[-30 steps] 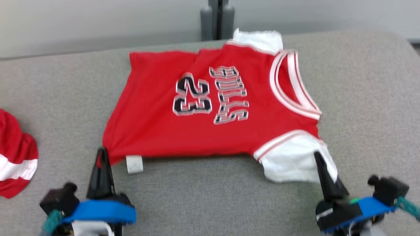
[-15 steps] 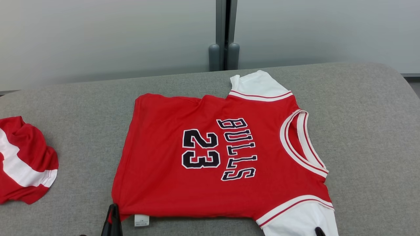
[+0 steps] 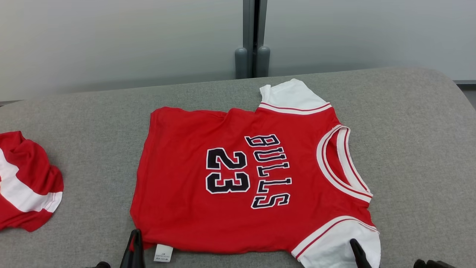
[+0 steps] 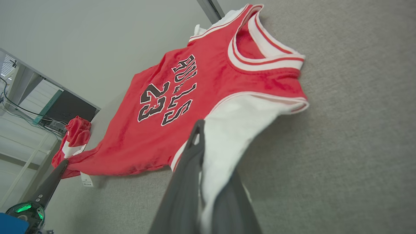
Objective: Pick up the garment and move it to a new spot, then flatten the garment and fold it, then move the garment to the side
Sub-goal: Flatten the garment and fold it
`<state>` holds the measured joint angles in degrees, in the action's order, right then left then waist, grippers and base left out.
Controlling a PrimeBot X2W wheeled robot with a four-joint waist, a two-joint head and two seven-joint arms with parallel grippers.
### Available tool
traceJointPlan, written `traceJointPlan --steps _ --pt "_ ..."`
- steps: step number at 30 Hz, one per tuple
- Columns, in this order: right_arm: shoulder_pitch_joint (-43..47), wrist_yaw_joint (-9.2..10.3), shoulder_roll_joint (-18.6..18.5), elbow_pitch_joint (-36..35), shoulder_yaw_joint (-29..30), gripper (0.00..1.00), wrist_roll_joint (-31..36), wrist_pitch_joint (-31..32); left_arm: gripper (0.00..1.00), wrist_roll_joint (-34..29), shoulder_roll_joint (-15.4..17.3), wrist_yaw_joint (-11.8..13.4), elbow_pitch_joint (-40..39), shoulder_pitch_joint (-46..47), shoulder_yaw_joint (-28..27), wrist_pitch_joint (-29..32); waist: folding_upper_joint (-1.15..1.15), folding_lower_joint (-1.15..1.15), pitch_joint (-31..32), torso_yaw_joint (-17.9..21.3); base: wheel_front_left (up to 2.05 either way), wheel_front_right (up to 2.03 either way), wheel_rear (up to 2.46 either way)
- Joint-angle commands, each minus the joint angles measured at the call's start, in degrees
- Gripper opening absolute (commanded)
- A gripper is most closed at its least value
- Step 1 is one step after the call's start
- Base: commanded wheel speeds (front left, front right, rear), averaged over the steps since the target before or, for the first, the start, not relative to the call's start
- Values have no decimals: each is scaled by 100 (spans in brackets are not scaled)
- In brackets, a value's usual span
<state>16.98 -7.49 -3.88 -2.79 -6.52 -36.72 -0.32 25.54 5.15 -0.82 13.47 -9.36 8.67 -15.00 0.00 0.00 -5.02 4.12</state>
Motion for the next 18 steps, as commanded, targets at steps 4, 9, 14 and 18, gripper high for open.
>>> traceJointPlan --steps 4,9,14,18 --pt "-396 -1 -48 58 1 0 30 169 0 -87 54 -2 46 262 27 -26 0 0 -90 56 0 0 0" --pt "-933 -1 -185 317 44 0 -5 339 0 -164 122 -19 109 501 66 -25 0 0 -165 97 0 0 0" --pt "-1534 -1 -276 734 98 0 74 444 0 -281 223 -51 234 811 153 64 0 0 -204 96 0 0 0" --pt "-2046 -1 -364 1163 55 0 55 507 0 -301 282 -58 347 1018 182 91 0 0 -228 106 0 0 0"
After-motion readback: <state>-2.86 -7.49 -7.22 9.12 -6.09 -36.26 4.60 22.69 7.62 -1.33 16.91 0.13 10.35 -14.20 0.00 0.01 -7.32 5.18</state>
